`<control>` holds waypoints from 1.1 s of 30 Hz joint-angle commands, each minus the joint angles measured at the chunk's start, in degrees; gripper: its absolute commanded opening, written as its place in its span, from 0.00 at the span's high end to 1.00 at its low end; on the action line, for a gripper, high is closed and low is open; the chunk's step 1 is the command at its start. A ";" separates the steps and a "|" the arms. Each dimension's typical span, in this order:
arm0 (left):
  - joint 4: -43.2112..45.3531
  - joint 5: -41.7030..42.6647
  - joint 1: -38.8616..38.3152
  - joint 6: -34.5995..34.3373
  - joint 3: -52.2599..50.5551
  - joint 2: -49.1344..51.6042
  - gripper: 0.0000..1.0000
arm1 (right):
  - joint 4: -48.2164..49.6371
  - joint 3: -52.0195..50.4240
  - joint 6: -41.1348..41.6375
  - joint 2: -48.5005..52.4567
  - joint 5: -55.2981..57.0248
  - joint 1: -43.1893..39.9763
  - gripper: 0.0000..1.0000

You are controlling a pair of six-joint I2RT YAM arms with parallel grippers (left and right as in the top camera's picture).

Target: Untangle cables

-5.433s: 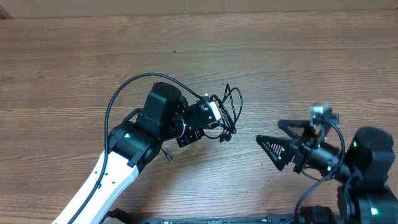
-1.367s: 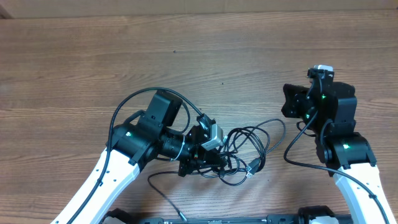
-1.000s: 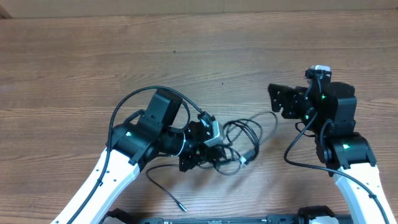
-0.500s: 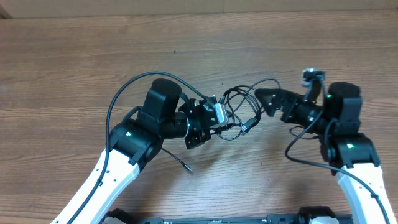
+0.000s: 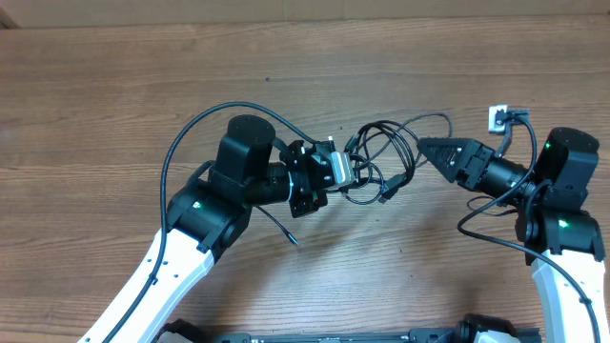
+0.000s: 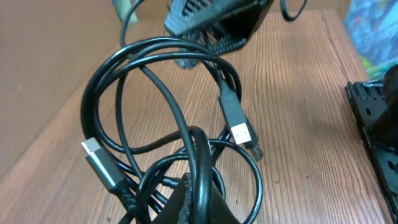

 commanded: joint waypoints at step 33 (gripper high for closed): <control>2.32 27.12 -0.04 -4.09 1.18 -0.76 0.96 | 10.32 1.40 -0.46 -0.44 2.95 -0.09 0.96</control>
